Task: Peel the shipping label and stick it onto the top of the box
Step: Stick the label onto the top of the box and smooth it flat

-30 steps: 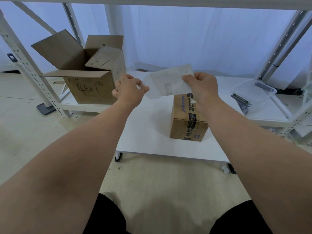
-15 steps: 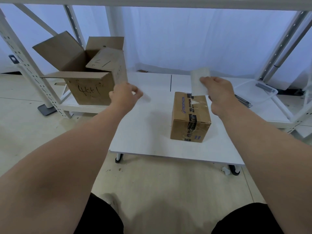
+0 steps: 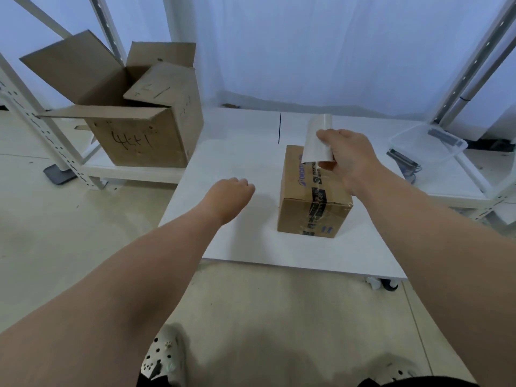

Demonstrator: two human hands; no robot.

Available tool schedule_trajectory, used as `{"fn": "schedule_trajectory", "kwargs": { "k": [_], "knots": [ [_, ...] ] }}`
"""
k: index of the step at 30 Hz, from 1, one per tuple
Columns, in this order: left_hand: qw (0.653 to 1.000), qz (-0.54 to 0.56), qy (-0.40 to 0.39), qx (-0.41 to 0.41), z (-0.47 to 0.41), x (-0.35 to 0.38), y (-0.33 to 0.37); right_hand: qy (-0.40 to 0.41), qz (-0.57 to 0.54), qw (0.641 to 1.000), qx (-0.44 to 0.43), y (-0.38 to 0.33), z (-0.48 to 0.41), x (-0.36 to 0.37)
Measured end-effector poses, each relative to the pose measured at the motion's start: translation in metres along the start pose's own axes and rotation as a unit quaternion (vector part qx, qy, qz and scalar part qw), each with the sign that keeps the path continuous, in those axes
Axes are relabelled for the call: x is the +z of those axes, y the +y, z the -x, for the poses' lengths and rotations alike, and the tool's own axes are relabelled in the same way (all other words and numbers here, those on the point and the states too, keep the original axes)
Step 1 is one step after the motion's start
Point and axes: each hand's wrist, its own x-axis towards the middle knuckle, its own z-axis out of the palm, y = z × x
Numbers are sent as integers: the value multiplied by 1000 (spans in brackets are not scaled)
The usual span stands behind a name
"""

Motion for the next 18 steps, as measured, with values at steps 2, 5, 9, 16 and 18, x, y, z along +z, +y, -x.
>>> {"fn": "schedule_trajectory", "kwargs": {
  "k": [2,5,9,16,18],
  "knots": [
    [999,29,-31,0,-2,8,2,7,-11,1000,1,4,-4,3],
    [991,118,-63,-22,-8,8,3,28,-29,999,-11,6,-9,5],
    [983,167,-52,-63,-11,3,6,46,-62,997,-1,9,-13,-2],
    [927,327,114,-144,-11,-41,23,91,-100,990,29,11,-10,-29],
    [914,358,130,-139,-18,-70,42,100,-98,990,30,10,-7,-34]
  ]
}}
